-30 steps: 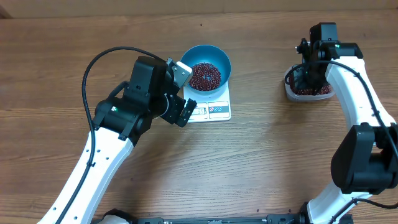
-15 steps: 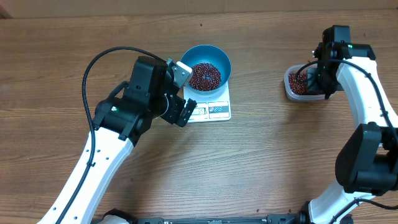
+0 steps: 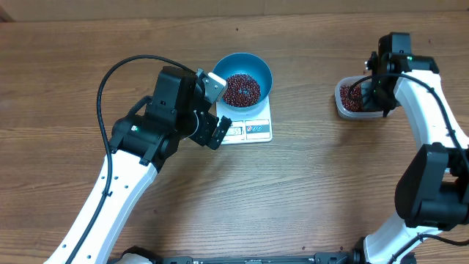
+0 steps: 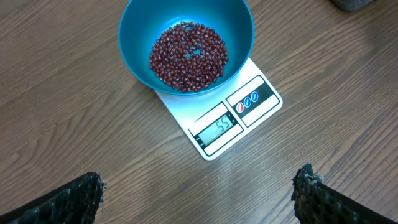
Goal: Scoop item into bowl and weigh 150g on scale
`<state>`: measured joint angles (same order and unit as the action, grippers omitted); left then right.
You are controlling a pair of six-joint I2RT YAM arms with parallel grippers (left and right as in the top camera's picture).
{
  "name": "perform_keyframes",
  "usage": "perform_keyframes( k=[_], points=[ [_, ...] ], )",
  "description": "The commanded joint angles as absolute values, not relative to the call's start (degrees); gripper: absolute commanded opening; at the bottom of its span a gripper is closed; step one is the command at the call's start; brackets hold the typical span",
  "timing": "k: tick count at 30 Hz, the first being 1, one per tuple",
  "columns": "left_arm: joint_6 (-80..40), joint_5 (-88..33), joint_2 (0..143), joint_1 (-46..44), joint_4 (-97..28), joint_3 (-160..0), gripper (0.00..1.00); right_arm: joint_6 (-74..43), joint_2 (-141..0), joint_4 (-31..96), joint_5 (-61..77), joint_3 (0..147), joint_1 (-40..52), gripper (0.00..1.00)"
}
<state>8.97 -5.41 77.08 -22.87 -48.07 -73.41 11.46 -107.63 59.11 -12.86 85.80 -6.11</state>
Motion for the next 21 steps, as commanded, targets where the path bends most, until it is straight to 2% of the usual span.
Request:
perform_keyframes(
  k=[1, 14, 21],
  points=[
    [8.36, -5.98, 77.62, -22.90, -47.99, -73.12, 1.00, 12.34, -107.50, 58.35, -8.47, 84.53, -6.24, 0.04],
    [8.36, -5.98, 77.62, -22.87, -47.99, -73.12, 1.00, 12.23, -107.50, 56.66, 10.72, 81.34, -6.90, 0.04],
    [8.34, -5.98, 77.62, -22.90, -47.99, -73.12, 1.00, 12.05, -107.50, 57.08, 24.43, 81.34, -14.50, 0.04]
  ],
)
